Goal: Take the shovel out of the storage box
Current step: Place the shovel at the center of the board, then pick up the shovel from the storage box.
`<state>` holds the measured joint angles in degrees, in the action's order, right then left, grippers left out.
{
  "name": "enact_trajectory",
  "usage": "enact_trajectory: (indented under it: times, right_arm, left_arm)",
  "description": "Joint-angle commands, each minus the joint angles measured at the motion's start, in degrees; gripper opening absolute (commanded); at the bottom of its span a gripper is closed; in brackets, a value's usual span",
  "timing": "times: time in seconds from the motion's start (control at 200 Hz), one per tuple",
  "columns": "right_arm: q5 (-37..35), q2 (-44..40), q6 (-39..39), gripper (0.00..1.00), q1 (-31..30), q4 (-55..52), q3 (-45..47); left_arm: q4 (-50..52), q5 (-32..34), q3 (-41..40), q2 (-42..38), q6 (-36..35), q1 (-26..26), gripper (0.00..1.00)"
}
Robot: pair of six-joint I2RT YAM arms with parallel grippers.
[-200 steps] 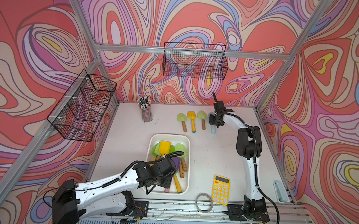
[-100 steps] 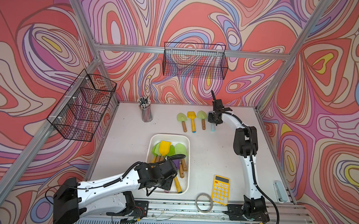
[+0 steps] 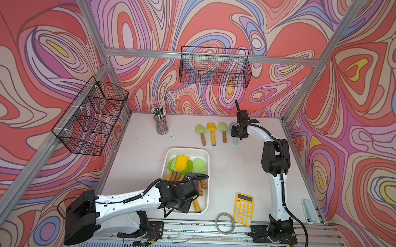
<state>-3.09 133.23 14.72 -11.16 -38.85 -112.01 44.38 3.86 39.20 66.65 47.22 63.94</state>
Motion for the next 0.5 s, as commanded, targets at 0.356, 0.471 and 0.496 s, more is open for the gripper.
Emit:
enact_trajectory:
  times: [0.356, 0.471, 0.496]
  right_arm:
    - [4.95, -27.52, 6.01, 0.45, 0.27, 10.74, 22.39]
    - [6.52, -31.31, 6.93, 0.44, -0.84, 11.96, 26.46]
    - [6.25, -31.36, 6.86, 0.44, -1.19, 12.00, 26.88]
  left_arm:
    - [-3.83, 2.55, -0.53, 8.22, 1.36, 0.83, 0.54]
    - [-4.57, 2.58, -0.39, 10.51, 1.64, 0.89, 0.52]
    - [-4.57, 2.69, -0.40, 10.91, 1.88, 0.88, 0.52]
